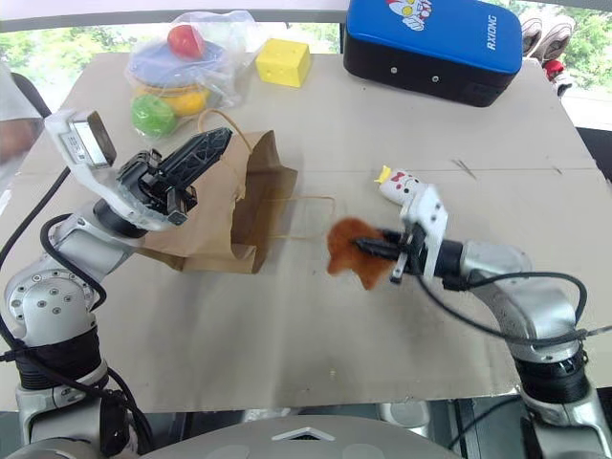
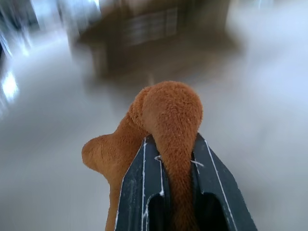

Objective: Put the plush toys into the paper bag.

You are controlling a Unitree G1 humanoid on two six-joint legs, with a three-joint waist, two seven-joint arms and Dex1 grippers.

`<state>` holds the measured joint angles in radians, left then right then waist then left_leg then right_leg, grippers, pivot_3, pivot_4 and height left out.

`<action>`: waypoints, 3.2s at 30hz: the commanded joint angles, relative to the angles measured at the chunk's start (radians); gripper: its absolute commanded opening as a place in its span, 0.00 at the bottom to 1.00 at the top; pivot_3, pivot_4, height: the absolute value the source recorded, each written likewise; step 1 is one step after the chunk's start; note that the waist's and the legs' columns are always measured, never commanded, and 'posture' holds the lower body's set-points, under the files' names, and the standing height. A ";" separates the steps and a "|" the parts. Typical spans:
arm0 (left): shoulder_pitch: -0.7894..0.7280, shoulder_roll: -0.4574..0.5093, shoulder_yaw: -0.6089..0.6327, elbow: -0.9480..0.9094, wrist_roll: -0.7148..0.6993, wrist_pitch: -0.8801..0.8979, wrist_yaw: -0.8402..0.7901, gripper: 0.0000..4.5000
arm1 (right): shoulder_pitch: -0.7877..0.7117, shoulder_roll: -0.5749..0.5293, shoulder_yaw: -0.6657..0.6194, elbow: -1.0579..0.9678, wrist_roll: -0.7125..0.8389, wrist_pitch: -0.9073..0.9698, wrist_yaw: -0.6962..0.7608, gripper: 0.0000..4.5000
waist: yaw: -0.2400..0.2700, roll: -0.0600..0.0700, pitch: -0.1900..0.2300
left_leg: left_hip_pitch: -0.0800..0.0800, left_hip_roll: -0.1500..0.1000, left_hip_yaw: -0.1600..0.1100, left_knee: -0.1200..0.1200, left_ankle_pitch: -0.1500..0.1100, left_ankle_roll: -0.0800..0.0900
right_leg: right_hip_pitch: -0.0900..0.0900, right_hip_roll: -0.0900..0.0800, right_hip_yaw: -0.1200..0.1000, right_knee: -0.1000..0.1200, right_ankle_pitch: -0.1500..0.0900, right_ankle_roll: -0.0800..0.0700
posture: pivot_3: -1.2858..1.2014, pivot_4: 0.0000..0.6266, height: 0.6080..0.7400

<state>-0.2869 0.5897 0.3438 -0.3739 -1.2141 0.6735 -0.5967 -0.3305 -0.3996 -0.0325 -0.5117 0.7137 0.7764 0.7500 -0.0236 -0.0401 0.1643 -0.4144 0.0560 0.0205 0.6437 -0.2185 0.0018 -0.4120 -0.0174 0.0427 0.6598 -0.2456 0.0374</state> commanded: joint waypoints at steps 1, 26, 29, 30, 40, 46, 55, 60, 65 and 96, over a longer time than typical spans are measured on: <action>-0.028 0.008 0.023 -0.007 -0.040 0.004 -0.015 0.00 | -0.123 0.082 0.009 0.063 0.032 0.027 -0.103 0.01 | 0.000 0.000 0.000 | 0.000 0.000 0.000 0.000 0.000 0.000 | 0.000 0.000 0.000 0.000 0.000 0.000 | 0.52 0.24 1.00; -0.025 -0.026 -0.016 -0.036 0.003 -0.013 -0.051 0.00 | -0.493 0.444 0.289 0.706 -0.212 0.081 -0.129 0.01 | 0.003 0.001 0.000 | -0.002 0.000 0.000 -0.001 0.000 0.000 | -0.002 0.000 -0.001 0.000 0.000 -0.001 | 0.52 0.24 1.00; -0.012 -0.029 -0.017 -0.046 0.008 -0.020 -0.057 0.00 | -0.494 0.426 0.321 0.699 -0.194 0.110 -0.038 0.01 | 0.005 0.001 0.000 | -0.002 0.000 0.000 -0.001 0.000 0.000 | -0.002 0.000 -0.001 0.000 0.000 -0.001 | 0.52 0.24 1.00; -0.011 -0.030 -0.019 -0.045 0.011 -0.023 -0.060 0.00 | -0.492 0.416 0.335 0.691 -0.191 0.112 -0.003 0.01 | 0.005 0.001 0.000 | -0.002 0.000 0.000 -0.001 0.000 0.000 | -0.002 -0.001 -0.001 0.000 0.000 -0.001 | 0.52 0.24 1.00; -0.049 -0.049 -0.047 -0.009 0.060 -0.048 -0.086 0.00 | -0.446 0.338 0.457 0.628 -0.195 0.107 0.206 0.01 | 0.003 0.001 0.000 | -0.002 0.000 0.000 -0.001 0.000 0.000 | -0.002 0.000 -0.001 0.000 0.000 -0.001 | 0.52 0.24 1.00; -0.112 -0.071 -0.080 0.010 0.086 -0.051 -0.104 0.00 | -0.445 0.353 0.481 0.720 -0.217 0.022 0.313 0.16 | 0.004 0.001 0.000 | -0.002 -0.001 0.000 -0.001 0.000 0.000 | -0.002 0.000 -0.001 0.000 0.000 0.000 | 0.52 0.24 1.00; -0.268 -0.078 -0.120 0.038 0.136 -0.067 -0.139 0.00 | -0.443 0.396 0.295 0.736 -0.253 -0.123 0.145 0.99 | 0.007 0.000 0.001 | -0.003 -0.001 -0.001 -0.001 0.000 0.000 | -0.002 0.000 -0.001 0.000 0.000 0.000 | 0.52 0.24 1.00; -0.280 -0.031 -0.132 0.089 0.241 -0.112 -0.226 0.00 | -0.411 0.405 0.216 0.676 -0.290 -0.175 -0.009 0.99 | 0.003 0.001 0.001 | -0.002 -0.001 0.000 -0.002 0.000 0.000 | -0.002 0.000 -0.001 0.000 0.000 0.000 | 0.52 0.24 1.00; -0.297 0.017 -0.180 0.157 0.390 -0.188 -0.305 0.00 | -0.368 0.384 0.206 0.637 -0.367 -0.199 -0.134 0.99 | 0.004 0.001 0.001 | -0.002 -0.001 0.000 -0.002 0.000 0.000 | -0.003 0.000 -0.001 0.000 0.000 0.000 | 0.52 0.24 1.00; -0.230 -0.059 -0.190 0.097 0.473 -0.169 -0.196 0.00 | -0.229 -0.221 0.203 0.641 -0.543 -0.277 -0.042 0.87 | -0.003 0.002 0.002 | -0.001 -0.001 0.002 -0.002 0.000 0.000 | -0.002 0.000 0.001 -0.001 0.000 0.000 | 0.52 0.24 1.00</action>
<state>-0.5001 0.5345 0.1420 -0.2559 -0.7307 0.5162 -0.7991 -0.5231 -0.6331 0.1624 0.0730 0.1966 0.5754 0.6890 -0.0264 -0.0386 0.1659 -0.4157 0.0552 0.0222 0.6415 -0.2184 0.0020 -0.4143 -0.0172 0.0440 0.6584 -0.2454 0.0374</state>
